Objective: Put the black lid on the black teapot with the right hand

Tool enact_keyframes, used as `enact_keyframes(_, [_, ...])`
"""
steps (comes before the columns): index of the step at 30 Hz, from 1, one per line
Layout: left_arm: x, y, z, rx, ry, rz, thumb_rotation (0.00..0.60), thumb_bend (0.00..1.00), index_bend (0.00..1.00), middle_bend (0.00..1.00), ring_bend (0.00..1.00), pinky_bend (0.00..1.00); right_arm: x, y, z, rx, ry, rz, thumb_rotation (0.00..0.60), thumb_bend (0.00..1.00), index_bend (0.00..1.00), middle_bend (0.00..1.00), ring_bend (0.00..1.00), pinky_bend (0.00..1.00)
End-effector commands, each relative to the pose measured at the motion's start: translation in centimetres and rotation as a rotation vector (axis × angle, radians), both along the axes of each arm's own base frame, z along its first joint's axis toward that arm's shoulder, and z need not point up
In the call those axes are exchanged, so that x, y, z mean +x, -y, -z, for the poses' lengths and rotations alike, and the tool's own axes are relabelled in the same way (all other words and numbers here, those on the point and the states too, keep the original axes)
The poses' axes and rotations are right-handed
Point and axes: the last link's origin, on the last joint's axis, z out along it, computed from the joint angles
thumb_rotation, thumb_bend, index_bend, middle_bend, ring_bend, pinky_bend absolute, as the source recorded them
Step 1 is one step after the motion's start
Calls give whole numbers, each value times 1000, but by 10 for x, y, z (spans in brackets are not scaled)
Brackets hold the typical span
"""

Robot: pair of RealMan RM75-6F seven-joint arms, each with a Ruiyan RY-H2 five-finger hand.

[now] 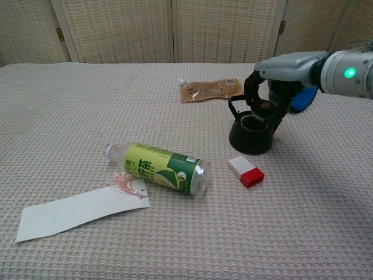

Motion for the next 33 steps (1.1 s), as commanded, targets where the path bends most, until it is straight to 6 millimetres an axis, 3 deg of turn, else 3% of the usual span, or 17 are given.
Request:
enact_keyframes(1, [0,0,0,2,1,-1,600,277,93,62,63,6,-1,1,3,4,-13,3,600,335,392,375,841,797])
enact_keyframes(7, [-1,0,0,1,2,-2,600,277,94,62,63,6,0,2,7,2,-23,-5,600,334,330,340,852,797])
enact_keyframes(18, [0,0,1,0,4,0,600,278,94,62,63,6,0,-7,1,-2,-2,-35,600,335,179,188,837,797])
enact_keyframes(33, [-1,0,2,-1,4,-4,600,278,94,62,63,6,-20,-46,-16,24,31,-57,600,334,179,276,841,797])
